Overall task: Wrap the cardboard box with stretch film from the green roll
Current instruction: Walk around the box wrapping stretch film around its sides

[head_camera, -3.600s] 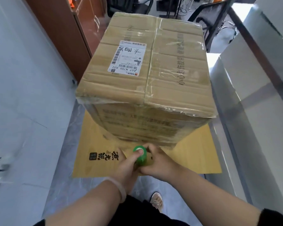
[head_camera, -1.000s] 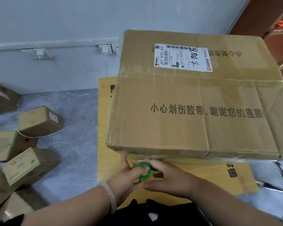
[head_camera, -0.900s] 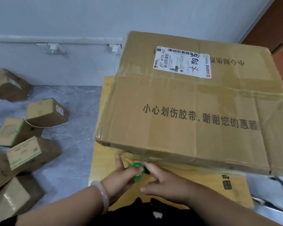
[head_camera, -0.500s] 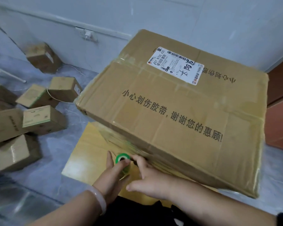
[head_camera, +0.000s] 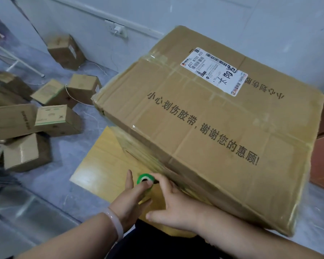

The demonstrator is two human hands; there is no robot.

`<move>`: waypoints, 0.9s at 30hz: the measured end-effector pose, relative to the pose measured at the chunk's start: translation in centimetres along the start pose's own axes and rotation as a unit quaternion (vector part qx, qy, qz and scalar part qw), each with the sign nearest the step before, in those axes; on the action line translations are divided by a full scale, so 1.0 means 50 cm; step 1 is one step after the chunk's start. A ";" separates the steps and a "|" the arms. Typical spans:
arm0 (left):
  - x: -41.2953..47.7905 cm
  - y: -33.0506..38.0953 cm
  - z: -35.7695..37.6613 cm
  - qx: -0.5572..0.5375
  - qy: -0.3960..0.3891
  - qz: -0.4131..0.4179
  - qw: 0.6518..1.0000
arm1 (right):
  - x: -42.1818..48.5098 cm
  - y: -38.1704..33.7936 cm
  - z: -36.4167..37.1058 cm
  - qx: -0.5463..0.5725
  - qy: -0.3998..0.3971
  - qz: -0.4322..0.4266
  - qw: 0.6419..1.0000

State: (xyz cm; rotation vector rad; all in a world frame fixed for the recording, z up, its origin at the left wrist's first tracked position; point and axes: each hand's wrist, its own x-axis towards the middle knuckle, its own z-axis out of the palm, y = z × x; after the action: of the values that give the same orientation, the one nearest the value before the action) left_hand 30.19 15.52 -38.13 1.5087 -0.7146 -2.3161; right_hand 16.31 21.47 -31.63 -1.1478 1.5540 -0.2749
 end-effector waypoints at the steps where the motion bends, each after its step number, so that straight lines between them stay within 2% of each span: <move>1: -0.002 -0.014 0.005 -0.011 0.003 -0.005 1.000 | -0.007 0.005 0.001 -0.003 -0.002 0.001 1.000; 5: -0.010 -0.055 0.023 -0.041 0.011 -0.010 0.999 | -0.037 0.039 0.009 -0.009 0.014 -0.026 1.000; 10: -0.049 -0.126 0.094 -0.098 0.071 0.026 0.992 | -0.072 0.077 -0.008 -0.134 -0.011 -0.087 0.987; 12: -0.060 -0.150 0.127 -0.131 0.105 0.037 0.985 | -0.085 0.092 -0.016 -0.147 -0.018 -0.110 0.983; 17: -0.091 -0.187 0.182 -0.213 0.142 0.078 0.963 | -0.123 0.115 -0.026 -0.086 -0.023 -0.104 0.991; 23: -0.102 -0.214 0.194 -0.202 0.095 0.118 0.968 | -0.150 0.140 -0.021 -0.114 -0.022 -0.130 0.985; 27: -0.106 -0.247 0.212 -0.241 0.087 0.103 0.961 | -0.163 0.167 -0.019 -0.037 -0.018 -0.092 0.995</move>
State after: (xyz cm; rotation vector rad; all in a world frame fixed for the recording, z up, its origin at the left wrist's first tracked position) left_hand 23.08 31.08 -37.31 1.3178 -0.2217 -1.9809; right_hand 10.38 31.58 -32.06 -1.3507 1.4385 -0.3200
